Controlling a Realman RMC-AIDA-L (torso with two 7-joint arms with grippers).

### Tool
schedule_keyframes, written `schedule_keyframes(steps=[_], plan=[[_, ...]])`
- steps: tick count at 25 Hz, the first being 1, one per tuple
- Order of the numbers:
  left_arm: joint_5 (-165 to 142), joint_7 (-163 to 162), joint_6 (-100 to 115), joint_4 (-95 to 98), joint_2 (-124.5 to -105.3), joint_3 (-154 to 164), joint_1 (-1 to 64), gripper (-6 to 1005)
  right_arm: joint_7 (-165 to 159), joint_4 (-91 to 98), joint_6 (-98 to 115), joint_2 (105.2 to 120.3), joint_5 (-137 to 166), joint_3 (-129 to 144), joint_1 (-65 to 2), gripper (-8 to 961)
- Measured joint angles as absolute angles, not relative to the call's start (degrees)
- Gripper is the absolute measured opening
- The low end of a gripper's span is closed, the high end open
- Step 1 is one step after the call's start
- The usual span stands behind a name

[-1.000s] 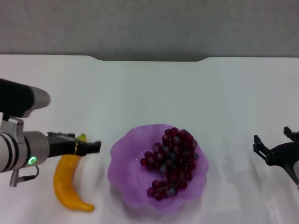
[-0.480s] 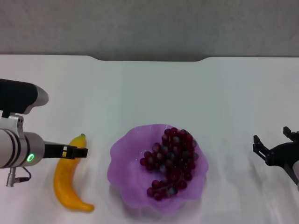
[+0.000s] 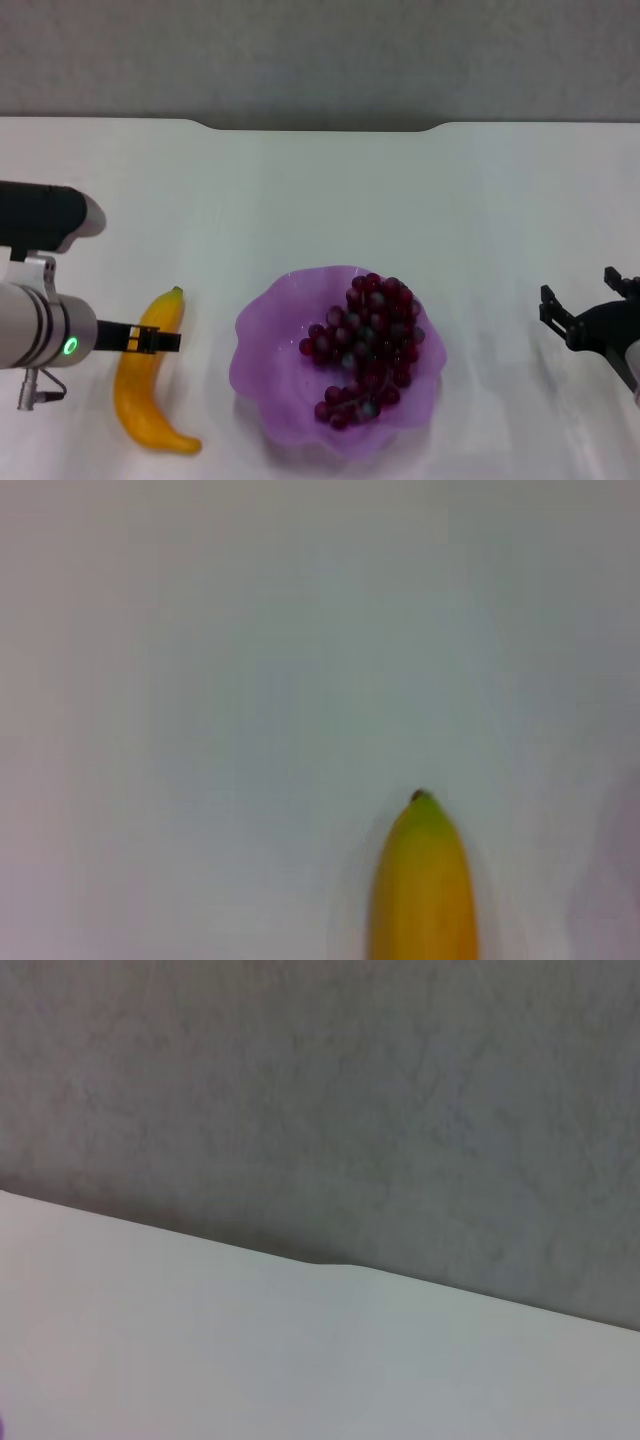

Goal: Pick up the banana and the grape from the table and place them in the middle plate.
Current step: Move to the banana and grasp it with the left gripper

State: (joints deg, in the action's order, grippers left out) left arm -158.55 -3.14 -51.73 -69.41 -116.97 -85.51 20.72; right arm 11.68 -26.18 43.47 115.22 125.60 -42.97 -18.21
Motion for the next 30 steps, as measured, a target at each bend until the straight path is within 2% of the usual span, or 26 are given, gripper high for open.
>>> schedule_keyframes(steps=[25, 30], plan=[[-160.87, -5.83, -49.91, -65.65, -117.08, -81.92, 21.27, 823, 11.61, -26.38, 43.6, 115.23, 125.6, -43.07, -18.57, 894], [-161.38, -6.07, -49.37, -64.42, -117.05, -81.93, 21.47, 614, 11.6, -26.45, 43.6, 115.23, 125.6, -43.07, -18.54, 894]])
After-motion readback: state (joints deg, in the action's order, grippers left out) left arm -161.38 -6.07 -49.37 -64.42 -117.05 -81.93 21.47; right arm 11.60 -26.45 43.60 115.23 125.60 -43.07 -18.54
